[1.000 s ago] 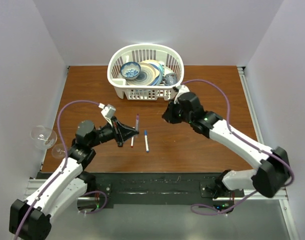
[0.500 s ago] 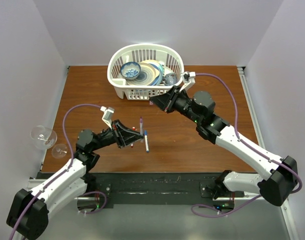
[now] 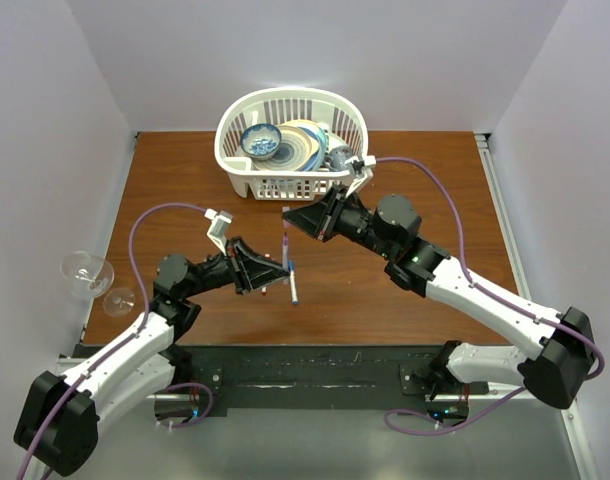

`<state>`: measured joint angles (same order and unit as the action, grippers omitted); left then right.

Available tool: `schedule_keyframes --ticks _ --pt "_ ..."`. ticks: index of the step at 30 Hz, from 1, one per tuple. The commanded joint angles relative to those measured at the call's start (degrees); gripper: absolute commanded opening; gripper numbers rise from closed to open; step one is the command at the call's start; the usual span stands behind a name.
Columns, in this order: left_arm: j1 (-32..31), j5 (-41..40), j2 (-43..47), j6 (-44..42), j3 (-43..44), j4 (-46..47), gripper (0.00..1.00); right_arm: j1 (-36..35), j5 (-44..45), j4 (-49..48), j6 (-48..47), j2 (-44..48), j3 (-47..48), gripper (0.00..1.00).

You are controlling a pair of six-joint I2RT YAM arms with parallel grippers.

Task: Insert the pens into the pen caps

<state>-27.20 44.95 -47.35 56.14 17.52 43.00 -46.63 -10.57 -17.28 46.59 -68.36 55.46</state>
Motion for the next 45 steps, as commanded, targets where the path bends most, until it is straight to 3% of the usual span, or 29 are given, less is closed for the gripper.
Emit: schedule_keyframes --ticks 1,24,32,45 --pt "-0.4 1.11 1.03 -2.26 3.31 0.68 0.0 -1.35 -1.29 -3.46 -0.27 -0.11 -0.27 0.0" --pt "-0.31 -3.55 -0.19 -1.21 4.98 1.29 0.0 -8.46 3.44 -0.48 -6.85 4.54 -10.37 0.0" --pt "0.04 -4.87 -5.38 3.19 5.95 8.32 0.0 -10.93 6.09 -3.82 -6.08 6.22 -17.05 0.0" --pt "0.57 -10.06 -8.98 -13.41 15.35 -6.35 0.0 -17.79 9.77 -1.1 -2.56 5.69 -23.55 0.0"
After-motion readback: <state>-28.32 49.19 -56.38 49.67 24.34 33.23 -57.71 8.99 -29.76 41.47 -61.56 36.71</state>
